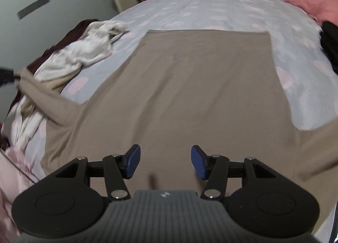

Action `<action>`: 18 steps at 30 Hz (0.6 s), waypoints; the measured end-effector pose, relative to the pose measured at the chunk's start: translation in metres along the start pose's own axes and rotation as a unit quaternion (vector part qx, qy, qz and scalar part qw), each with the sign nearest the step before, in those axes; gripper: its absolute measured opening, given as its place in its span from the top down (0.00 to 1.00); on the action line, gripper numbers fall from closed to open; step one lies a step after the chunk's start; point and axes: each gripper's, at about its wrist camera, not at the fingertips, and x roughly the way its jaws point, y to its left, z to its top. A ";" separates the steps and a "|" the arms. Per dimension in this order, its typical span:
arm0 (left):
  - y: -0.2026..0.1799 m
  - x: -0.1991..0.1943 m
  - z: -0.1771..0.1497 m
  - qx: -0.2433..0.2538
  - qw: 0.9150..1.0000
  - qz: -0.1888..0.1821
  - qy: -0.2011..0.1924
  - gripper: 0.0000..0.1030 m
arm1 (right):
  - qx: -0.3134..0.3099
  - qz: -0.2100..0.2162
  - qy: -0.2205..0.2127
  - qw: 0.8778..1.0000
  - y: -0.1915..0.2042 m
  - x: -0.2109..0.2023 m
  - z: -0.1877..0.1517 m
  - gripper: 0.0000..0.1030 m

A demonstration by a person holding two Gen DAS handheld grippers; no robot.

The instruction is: Fold clothes

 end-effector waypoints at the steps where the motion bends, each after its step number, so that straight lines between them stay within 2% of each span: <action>1: -0.002 -0.004 0.000 0.003 1.000 0.000 -0.006 0.85 | -0.007 0.000 -0.002 1.000 0.002 0.000 0.000 0.45; 3: -0.007 -0.011 0.000 0.012 1.000 -0.002 -0.023 0.96 | -0.005 0.001 -0.001 1.000 0.000 0.000 -0.001 0.45; 6: -0.019 -0.030 0.002 0.030 0.998 -0.011 -0.054 1.00 | 0.004 0.000 0.004 1.000 -0.004 0.000 -0.002 0.45; 10: -0.045 -0.060 0.005 0.062 0.993 -0.056 -0.083 1.00 | 0.013 0.001 0.006 1.000 -0.006 0.001 -0.001 0.45; 14: -0.088 -0.105 -0.001 0.106 0.982 -0.107 -0.117 1.00 | 0.016 0.003 0.003 1.000 -0.006 0.000 0.001 0.45; 18: -0.134 -0.148 -0.008 0.145 0.966 -0.158 -0.142 1.00 | 0.021 0.003 0.000 1.000 -0.008 -0.002 0.001 0.44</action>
